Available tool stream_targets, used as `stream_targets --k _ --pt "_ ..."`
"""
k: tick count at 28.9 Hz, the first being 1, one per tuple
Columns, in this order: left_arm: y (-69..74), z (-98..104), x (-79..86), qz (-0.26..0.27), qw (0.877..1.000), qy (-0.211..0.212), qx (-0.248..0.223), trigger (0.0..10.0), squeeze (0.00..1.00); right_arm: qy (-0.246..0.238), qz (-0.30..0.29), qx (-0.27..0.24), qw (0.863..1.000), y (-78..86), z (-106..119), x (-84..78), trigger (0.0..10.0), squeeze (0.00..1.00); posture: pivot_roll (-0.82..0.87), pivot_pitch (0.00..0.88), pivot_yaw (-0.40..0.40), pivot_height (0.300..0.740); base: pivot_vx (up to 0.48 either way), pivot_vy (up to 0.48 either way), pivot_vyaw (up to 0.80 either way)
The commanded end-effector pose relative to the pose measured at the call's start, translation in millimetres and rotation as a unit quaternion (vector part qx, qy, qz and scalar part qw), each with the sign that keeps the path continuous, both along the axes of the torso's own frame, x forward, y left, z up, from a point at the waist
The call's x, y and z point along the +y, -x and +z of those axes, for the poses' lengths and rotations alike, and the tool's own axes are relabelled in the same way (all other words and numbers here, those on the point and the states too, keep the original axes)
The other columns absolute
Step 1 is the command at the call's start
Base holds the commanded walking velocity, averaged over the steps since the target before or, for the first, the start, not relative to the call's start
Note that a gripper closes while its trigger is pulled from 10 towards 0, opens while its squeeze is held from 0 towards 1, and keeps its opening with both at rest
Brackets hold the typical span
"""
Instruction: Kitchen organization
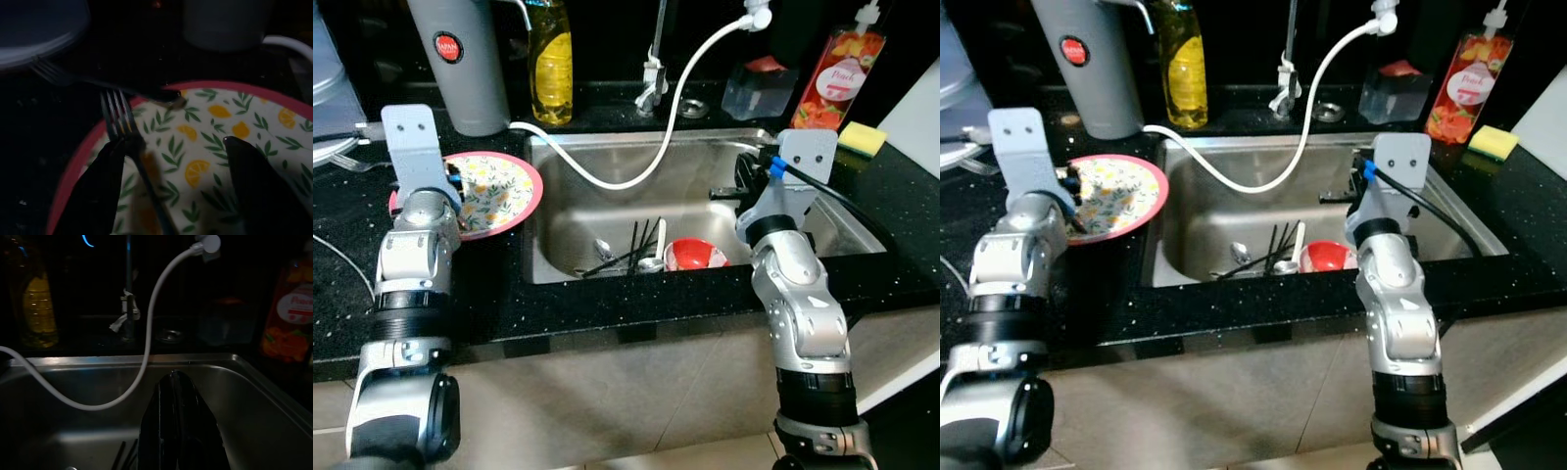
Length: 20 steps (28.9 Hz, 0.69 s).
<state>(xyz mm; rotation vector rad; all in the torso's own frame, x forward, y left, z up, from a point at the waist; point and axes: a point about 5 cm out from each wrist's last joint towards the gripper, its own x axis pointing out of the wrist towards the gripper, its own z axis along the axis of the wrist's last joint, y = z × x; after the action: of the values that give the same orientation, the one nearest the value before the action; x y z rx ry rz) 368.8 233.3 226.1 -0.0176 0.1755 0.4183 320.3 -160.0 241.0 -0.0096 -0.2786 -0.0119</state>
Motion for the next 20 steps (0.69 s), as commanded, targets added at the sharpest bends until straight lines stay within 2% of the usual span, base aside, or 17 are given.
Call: stream_targets --k 1,3,10,12,13,14,15,17,18,19,20 --pt "-2.5 -8 -4.2 0.0 0.999 0.036 0.025 10.0 0.0 -0.011 -0.004 -0.001 1.0 -1.1 0 -1.8 10.0 0.0 0.04 0.0 -0.001 0.74 0.0 0.0 0.0" --pt "-4.1 -12 -5.9 0.009 0.997 0.063 0.039 10.0 0.0 -0.016 -0.006 0.0 1.0 -0.7 -1 -3.0 10.0 0.0 0.04 0.0 0.003 0.74 0.0 0.0 0.0" --pt "-1.9 -13 -5.6 0.027 0.996 0.067 0.045 10.0 0.0 -0.018 0.0 0.006 1.0 -1.1 -2 -2.4 10.0 0.0 0.04 0.0 0.006 0.74 0.0 0.0 0.0" --pt "-0.1 -19 -1.4 0.042 0.994 0.079 0.058 10.0 0.0 -0.005 0.048 0.018 0.999 -2.1 -5 7.3 10.0 0.0 0.05 0.0 0.002 0.74 0.0 0.0 0.0" --pt "0.5 -22 0.2 0.048 0.993 0.083 0.062 10.0 0.0 0.0 0.09 0.029 0.996 -1.5 -7 15.3 10.0 0.0 0.05 0.0 0.002 0.74 0.0 0.0 0.0" --pt "0.5 -22 0.2 0.048 0.993 0.083 0.062 10.0 0.0 0.0 0.09 0.029 0.996 -1.5 -7 15.3 10.0 0.0 0.05 0.0 0.002 0.74 0.0 0.0 0.0" --pt "0.6 -23 0.9 0.05 0.993 0.085 0.065 10.0 0.0 0.014 0.128 0.033 0.991 0.5 -8 23.0 10.0 0.0 0.05 0.0 0.002 0.74 0.0 0.0 0.0" --pt "0.7 -26 1.1 0.052 0.992 0.089 0.072 10.0 0.0 0.068 0.243 0.044 0.967 12.7 -10 42.9 10.0 0.0 0.05 0.0 0.0 0.74 0.0 0.0 0.0" --pt "0.7 -27 1.2 0.052 0.992 0.089 0.074 10.0 0.0 0.087 0.279 0.045 0.955 18.2 -10 48.6 10.0 0.0 0.05 0.0 0.0 0.74 0.0 0.0 0.0" --pt "0.7 -27 1.2 0.052 0.992 0.089 0.074 10.0 0.0 0.087 0.279 0.045 0.955 18.2 -10 48.6 10.0 0.0 0.05 0.0 0.0 0.74 0.0 0.0 0.0" --pt "0.9 -28 1.1 0.053 0.992 0.09 0.077 9.7 0.0 0.098 0.308 0.043 0.945 23.3 -10 52.6 10.0 0.0 0.05 0.0 0.0 0.74 0.0 0.0 0.0"
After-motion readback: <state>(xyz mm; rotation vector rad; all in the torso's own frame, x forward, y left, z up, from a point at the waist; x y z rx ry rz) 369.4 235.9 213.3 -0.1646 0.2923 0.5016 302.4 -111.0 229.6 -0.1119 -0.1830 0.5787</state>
